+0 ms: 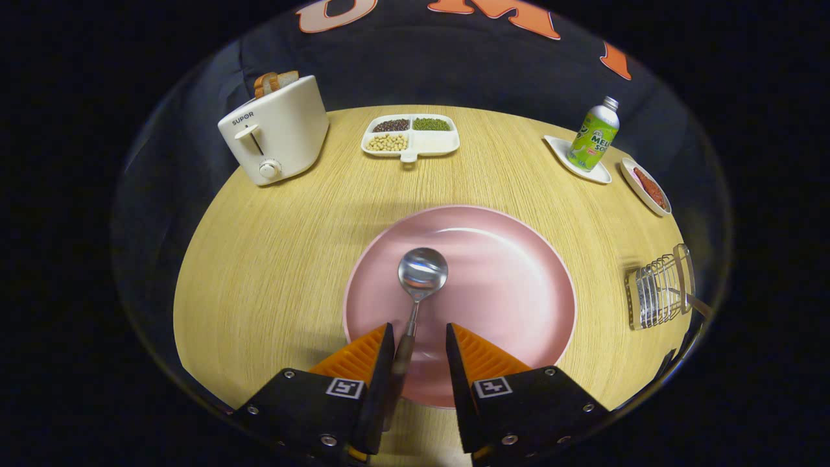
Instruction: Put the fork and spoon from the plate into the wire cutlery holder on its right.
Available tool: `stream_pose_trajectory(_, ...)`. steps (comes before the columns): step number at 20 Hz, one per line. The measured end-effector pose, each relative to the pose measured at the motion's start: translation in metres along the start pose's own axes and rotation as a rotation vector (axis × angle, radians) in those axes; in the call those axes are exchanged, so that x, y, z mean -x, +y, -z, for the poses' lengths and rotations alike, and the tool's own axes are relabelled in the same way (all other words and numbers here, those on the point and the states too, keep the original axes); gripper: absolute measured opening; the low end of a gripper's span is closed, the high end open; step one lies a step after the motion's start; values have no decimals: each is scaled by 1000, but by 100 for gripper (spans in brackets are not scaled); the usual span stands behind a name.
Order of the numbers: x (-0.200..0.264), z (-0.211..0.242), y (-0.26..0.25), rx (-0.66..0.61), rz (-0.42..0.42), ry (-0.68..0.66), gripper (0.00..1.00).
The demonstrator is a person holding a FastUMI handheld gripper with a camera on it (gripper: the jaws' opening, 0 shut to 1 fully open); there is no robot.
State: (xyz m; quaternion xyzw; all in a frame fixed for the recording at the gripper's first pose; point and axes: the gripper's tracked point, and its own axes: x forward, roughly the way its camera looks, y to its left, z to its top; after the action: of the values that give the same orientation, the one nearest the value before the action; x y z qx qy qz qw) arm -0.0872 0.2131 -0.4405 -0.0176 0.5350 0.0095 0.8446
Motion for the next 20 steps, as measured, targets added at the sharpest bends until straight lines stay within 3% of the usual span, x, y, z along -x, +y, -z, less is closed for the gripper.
stream_pose_trajectory(5, -2, 14, -5, -29, 8, 73, 15)
stream_pose_trajectory(13, 16, -12, -20, -138, -54, -35, 6)
stream_pose_trajectory(20, 71, -55, -95, -202, -3, -172, 6)
